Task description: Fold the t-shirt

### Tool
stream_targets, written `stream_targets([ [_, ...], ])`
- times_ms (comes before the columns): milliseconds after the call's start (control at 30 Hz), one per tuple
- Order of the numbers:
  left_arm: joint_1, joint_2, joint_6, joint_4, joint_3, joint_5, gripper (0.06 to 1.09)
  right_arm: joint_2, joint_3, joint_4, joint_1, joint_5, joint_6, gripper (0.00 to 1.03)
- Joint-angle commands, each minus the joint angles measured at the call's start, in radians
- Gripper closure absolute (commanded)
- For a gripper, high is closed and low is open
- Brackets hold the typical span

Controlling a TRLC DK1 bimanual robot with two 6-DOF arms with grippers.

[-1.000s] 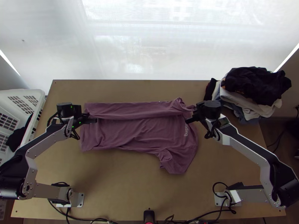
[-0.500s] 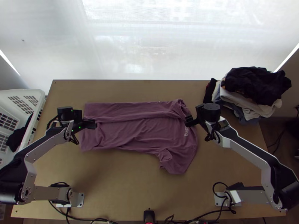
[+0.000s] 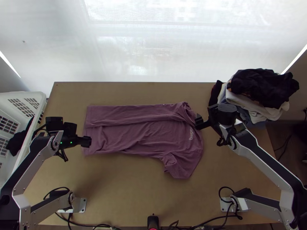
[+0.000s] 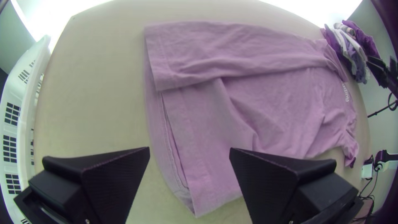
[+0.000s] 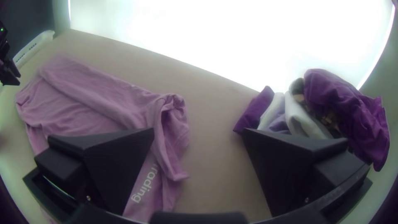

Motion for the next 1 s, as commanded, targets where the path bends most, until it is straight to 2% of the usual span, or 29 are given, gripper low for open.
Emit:
stream_targets([
  [0,0.03,-0.064,0.032,-0.096,-0.059,0.009,0.17,-0.104,0.028,-0.146,0.005,-0.005,0.016,0.05],
  [167,0.013,-0.056,0.027,-0.116,-0.071,0.011,0.24,-0.164,0.028,-0.207,0.003,-0.007,0.016,0.05],
  [400,0.0,-0.053,0.026,-0.166,-0.071,0.014,0.25,-0.199,0.02,-0.253,0.003,-0.014,0.027,0.05],
  [467,0.0,-0.053,0.027,-0.176,-0.073,0.02,0.29,-0.207,0.02,-0.261,0.005,-0.016,0.03,0.05],
  [633,-0.008,-0.042,0.02,-0.17,-0.088,0.043,0.3,-0.224,0.022,-0.29,0.017,-0.023,0.027,0.05],
  [767,-0.016,-0.018,0.013,-0.133,-0.103,0.066,0.45,-0.241,0.02,-0.319,0.032,-0.03,0.025,0.05],
  [967,-0.02,0.01,0.018,-0.067,-0.12,0.077,0.6,-0.253,0.019,-0.348,0.057,-0.036,0.022,0.05],
])
